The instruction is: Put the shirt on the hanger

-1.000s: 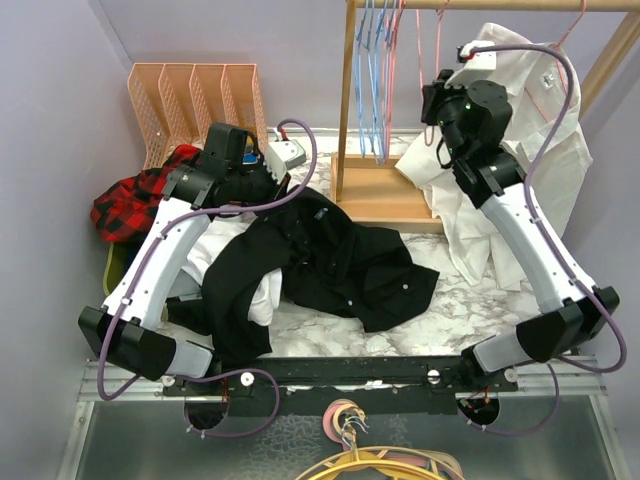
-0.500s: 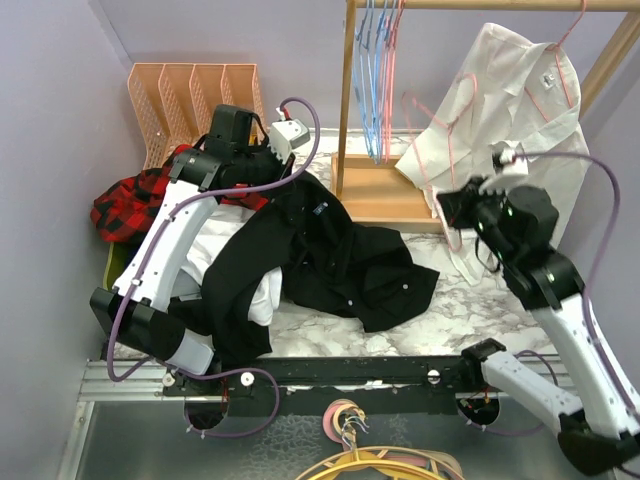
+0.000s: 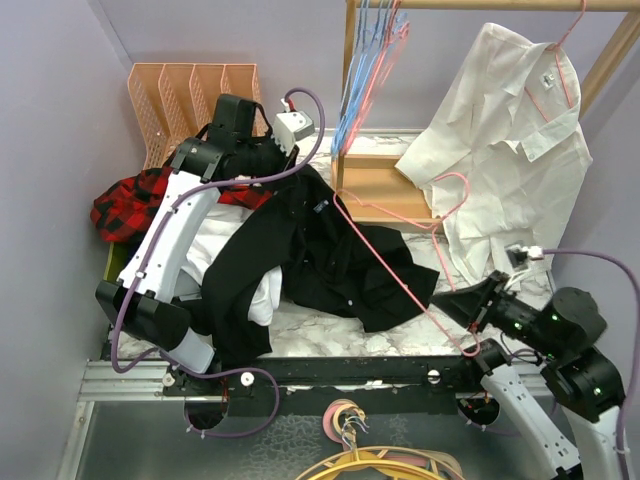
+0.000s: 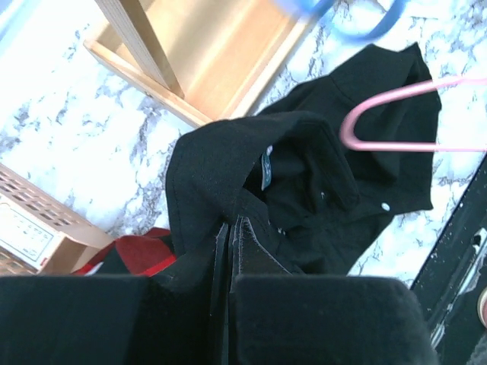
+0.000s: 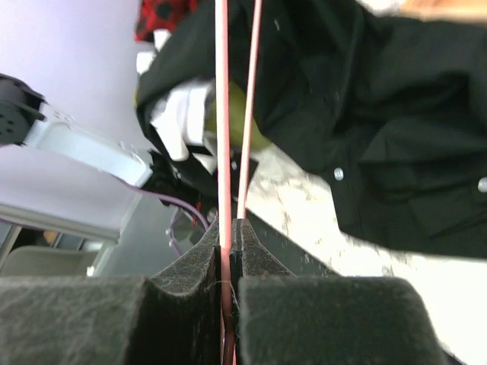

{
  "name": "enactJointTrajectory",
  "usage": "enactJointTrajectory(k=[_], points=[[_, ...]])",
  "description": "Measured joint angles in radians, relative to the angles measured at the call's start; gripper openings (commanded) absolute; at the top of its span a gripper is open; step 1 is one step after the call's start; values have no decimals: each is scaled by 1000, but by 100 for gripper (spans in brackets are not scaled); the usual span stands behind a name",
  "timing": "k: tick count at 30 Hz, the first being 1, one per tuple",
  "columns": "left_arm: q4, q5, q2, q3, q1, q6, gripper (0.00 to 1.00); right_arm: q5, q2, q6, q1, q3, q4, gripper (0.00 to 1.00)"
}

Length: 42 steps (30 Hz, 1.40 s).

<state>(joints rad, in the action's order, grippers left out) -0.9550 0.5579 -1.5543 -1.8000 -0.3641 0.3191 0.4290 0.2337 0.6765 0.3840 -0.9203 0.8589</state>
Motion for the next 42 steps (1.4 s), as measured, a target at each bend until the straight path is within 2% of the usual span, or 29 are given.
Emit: enactJointTrajectory(k=[4, 7, 13, 19, 24, 32, 34, 37, 39, 40, 42], points=[[-6, -16, -13, -60, -7, 2, 0, 78, 18, 28, -1, 100, 11, 1], [-16, -23, -15, -92, -39, 15, 0, 106, 56, 25, -2, 114, -14, 1], [-55, -42, -16, -96, -159, 60, 0, 142, 116, 25, -3, 159, -153, 1], [-89, -73, -21, -114, -194, 89, 0, 151, 204, -14, -4, 191, -275, 1], [-139, -127, -31, -199, -240, 122, 0, 151, 253, -48, -4, 233, -369, 1], [-176, -169, -43, -230, -321, 148, 1, 197, 361, -35, -4, 387, -645, 1], [-175, -186, -54, -220, -332, 148, 14, 217, 407, -26, -4, 398, -714, 1], [-168, -242, -79, -211, -340, 149, 69, 236, 443, -9, -4, 416, -803, 1], [-144, -311, -95, -200, -344, 147, 94, 243, 454, -3, -4, 427, -843, 1], [-134, -347, -98, -192, -345, 145, 98, 243, 460, 0, -4, 432, -863, 1], [-111, -429, -97, -164, -343, 145, 99, 243, 472, 0, -5, 439, -892, 1]])
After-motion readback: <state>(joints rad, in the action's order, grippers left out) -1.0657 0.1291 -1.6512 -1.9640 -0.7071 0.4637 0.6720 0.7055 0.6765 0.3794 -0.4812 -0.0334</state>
